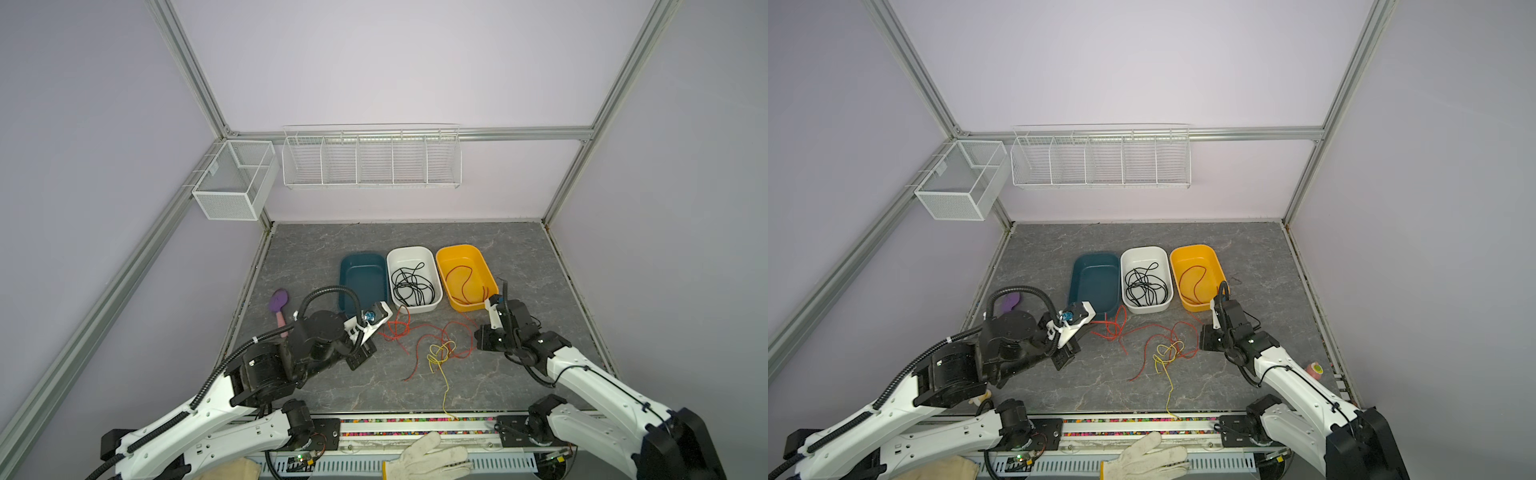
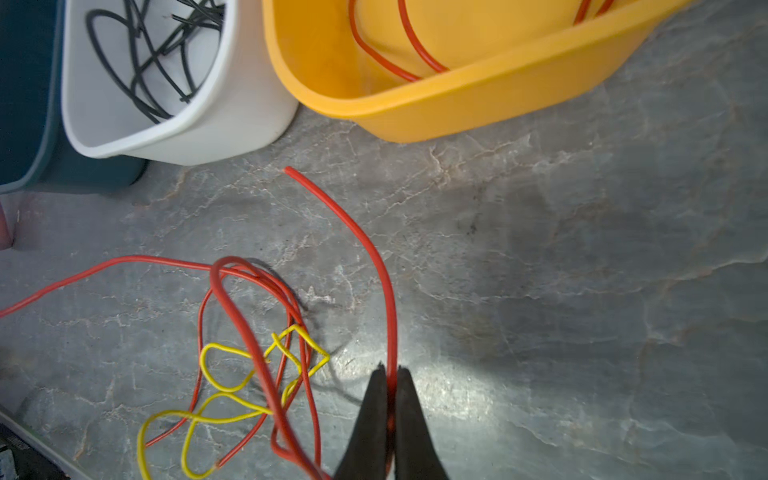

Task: Untangle the cables

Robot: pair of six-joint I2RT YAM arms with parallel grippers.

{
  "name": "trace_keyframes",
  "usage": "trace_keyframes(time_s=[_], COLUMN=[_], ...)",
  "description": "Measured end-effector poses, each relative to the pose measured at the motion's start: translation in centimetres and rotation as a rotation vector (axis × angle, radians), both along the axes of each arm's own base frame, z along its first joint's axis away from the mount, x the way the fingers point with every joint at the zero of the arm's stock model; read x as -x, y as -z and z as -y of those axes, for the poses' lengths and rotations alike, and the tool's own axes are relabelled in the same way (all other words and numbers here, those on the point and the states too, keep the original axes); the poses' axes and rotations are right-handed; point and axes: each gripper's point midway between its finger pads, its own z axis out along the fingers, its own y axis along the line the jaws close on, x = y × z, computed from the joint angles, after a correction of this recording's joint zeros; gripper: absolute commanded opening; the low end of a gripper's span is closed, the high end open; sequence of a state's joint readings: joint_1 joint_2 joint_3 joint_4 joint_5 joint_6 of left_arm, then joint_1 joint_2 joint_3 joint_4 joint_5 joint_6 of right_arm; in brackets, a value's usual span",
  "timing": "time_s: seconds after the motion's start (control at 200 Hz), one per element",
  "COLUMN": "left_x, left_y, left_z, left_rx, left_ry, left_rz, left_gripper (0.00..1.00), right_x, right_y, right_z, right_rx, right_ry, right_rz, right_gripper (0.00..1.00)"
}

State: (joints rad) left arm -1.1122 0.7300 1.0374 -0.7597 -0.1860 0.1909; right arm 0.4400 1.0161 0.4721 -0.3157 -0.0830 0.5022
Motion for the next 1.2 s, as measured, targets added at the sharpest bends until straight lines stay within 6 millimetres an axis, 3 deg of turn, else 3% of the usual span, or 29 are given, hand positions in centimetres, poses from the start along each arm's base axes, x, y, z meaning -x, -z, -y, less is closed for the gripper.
trace_keyframes(time_s=[0.265,0.45,0.59,0.83,1.079,1.199], left_x=[1.0,0.9,-0.1,-1.8,-4.1,-5.2], left_y=[-5.4,-6.2,-5.1,-2.7,-3.7,-3.6], left_z=[-2.6,-2.7,-0.7,3.0,6.2,7.6], left_rx=[0.108,0.112,0.044,-0.081,-0.083,-0.079], left_ry=[-0.031,-0.045,-0.047,-0.025,0.003,0.016], left_rz=[0.023,0.003,-0.03,-0.051,-0.049,-0.065], left_gripper=[0.0,0.0,0.0,0.0,0.0,0.0], right_x=[-0.2,-0.1,0.1,0.5,0.7,0.8], right_y=[1.1,0.7,0.7,-0.1,-3.3,-4.6], right_z=[-1.1,-2.2,-2.8,-3.4,-3.2,-3.0], right_rx=[-0.048,-0.105,-0.118,-0.124,-0.163,-0.186], right_ry=[-0.032,-0.073,-0.102,-0.14,-0.145,-0.138], right_rz=[-0.017,0.0,-0.003,0.031,0.168,0.224], right_gripper=[0.06,0.07,0.09,0.32,0.57,0.63])
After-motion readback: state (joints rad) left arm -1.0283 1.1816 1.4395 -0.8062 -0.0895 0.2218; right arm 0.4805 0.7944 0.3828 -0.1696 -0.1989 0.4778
